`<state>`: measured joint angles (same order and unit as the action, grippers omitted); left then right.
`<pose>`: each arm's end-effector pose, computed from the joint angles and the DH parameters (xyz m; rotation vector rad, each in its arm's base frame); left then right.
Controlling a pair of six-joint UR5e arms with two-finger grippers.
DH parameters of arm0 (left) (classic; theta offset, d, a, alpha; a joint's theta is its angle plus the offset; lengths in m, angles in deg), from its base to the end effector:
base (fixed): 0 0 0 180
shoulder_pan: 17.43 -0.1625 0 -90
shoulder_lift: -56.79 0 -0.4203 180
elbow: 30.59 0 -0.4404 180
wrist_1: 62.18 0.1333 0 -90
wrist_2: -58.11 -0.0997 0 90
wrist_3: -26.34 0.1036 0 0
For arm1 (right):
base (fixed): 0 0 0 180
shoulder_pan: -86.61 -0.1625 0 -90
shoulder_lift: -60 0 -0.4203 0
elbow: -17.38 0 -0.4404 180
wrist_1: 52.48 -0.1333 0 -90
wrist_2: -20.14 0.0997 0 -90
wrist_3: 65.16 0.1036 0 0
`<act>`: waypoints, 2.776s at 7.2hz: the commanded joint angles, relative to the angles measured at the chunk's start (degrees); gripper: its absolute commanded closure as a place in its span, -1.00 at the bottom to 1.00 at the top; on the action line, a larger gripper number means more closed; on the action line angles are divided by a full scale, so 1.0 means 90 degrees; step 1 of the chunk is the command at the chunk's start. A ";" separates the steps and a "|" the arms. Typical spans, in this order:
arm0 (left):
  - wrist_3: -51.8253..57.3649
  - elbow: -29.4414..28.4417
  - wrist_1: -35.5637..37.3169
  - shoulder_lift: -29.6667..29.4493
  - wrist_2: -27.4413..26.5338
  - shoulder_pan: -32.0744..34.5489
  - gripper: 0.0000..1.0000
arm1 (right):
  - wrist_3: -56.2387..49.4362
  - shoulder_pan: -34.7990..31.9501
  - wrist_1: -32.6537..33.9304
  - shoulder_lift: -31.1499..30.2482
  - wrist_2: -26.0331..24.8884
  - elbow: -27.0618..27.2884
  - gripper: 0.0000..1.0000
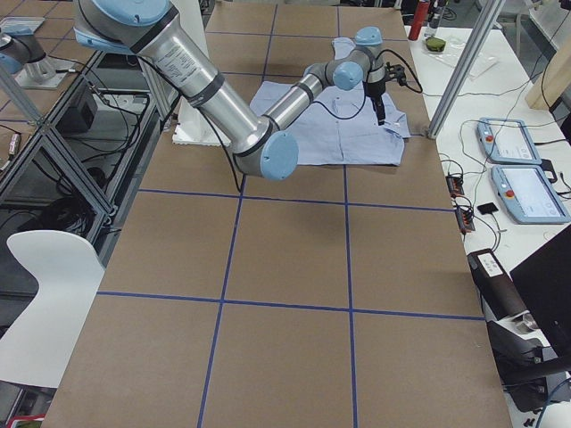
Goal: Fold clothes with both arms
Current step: 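Release the sleeve on the shirt and raise the right gripper away, then lower the left gripper onto the other sleeve cuff and grasp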
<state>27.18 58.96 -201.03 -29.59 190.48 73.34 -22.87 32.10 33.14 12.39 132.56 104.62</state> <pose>-0.0707 -0.5365 0.5973 0.7547 0.6903 0.2898 -0.3653 -0.6739 0.1916 0.3563 -0.7646 -0.0387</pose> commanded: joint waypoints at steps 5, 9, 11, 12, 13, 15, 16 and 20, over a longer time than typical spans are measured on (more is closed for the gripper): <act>-0.4970 -0.2266 -0.3518 -0.0380 -0.2077 -0.2131 -1.00 | -0.2746 -0.2633 -0.0147 -0.3506 0.2274 0.1926 -0.99; -0.6147 -0.3503 -0.4900 -0.0754 -0.2441 -0.2673 -0.73 | -0.2678 -0.2684 -0.0157 -0.3714 0.2265 0.2181 -1.00; -0.6575 -0.3534 -0.5088 -0.0754 -0.2821 -0.3012 -0.74 | -0.2678 -0.2684 -0.0158 -0.3714 0.2265 0.2181 -1.00; -0.6703 -0.3534 -0.5099 -0.0764 -0.2920 -0.3179 -0.73 | -0.2678 -0.2684 -0.0158 -0.3714 0.2255 0.2181 -1.00; -0.6704 -0.3583 -0.5099 -0.0764 -0.3008 -0.3326 -0.73 | -0.2678 -0.2684 -0.0158 -0.3714 0.2255 0.2181 -1.00; -0.6694 -0.3622 -0.5090 -0.0774 -0.3018 -0.3366 -0.62 | -0.2678 -0.2684 -0.0158 -0.3714 0.2255 0.2191 -1.00; -0.6694 -0.3719 -0.5090 -0.0822 -0.3018 -0.3366 -0.57 | -0.2678 -0.2684 -0.0158 -0.3714 0.2255 0.2182 -1.00; -0.6694 -0.4149 -0.5090 -0.1155 -0.3194 -0.3366 -0.16 | -0.2678 -0.2684 -0.0158 -0.3714 0.2265 0.2230 -1.00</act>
<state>-33.04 21.94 -246.84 -39.77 161.84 43.04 -46.97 7.95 31.72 -21.01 152.90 124.46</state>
